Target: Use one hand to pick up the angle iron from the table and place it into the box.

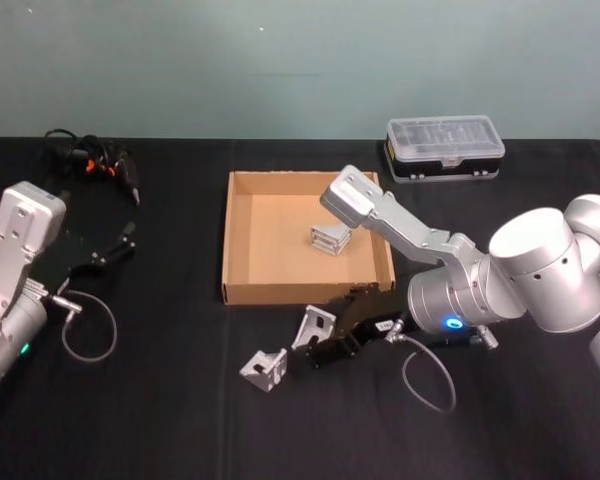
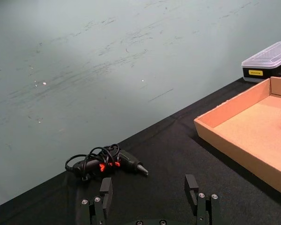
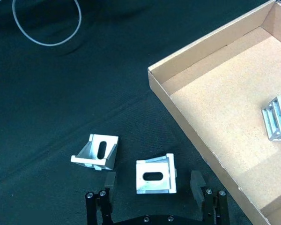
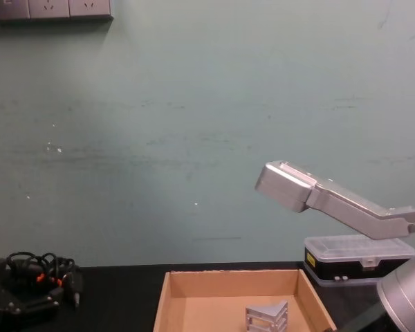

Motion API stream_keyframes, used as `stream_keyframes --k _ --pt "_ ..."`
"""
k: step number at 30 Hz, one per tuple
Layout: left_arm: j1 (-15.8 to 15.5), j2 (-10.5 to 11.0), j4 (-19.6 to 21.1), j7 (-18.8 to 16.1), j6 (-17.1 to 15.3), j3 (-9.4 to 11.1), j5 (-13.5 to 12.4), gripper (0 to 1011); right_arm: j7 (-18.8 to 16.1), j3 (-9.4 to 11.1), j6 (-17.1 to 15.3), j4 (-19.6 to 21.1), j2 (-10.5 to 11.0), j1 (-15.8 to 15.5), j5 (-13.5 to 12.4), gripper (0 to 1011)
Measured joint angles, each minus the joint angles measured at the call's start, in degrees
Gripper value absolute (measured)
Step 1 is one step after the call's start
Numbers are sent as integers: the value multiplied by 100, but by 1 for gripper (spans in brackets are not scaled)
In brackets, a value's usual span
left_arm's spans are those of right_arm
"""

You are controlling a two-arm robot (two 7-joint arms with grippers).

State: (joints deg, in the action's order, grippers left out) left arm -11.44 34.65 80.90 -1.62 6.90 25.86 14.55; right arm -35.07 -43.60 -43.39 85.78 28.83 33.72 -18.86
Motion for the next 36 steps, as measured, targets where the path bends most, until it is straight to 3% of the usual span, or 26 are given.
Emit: stream_keyframes --k 9,15,21,25,28,32,36 --pt "0 0 0 0 0 0 0 1011 -3 4 0 21 13 -7 1 995" --pt "0 0 0 0 0 0 0 1011 -6 8 0 29 18 -11 1 885" --pt "0 0 0 0 0 0 0 1011 -6 11 0 33 21 -13 1 679" --pt "1 0 0 0 0 0 0 1011 -6 11 0 35 22 -15 1 595" --pt "0 0 0 0 0 0 0 1011 -7 11 0 38 23 -15 1 451" --pt "0 0 0 0 0 0 0 1011 -6 11 0 41 26 -15 1 361" --pt "0 0 0 0 0 0 0 1011 -6 11 0 41 27 -16 1 190"
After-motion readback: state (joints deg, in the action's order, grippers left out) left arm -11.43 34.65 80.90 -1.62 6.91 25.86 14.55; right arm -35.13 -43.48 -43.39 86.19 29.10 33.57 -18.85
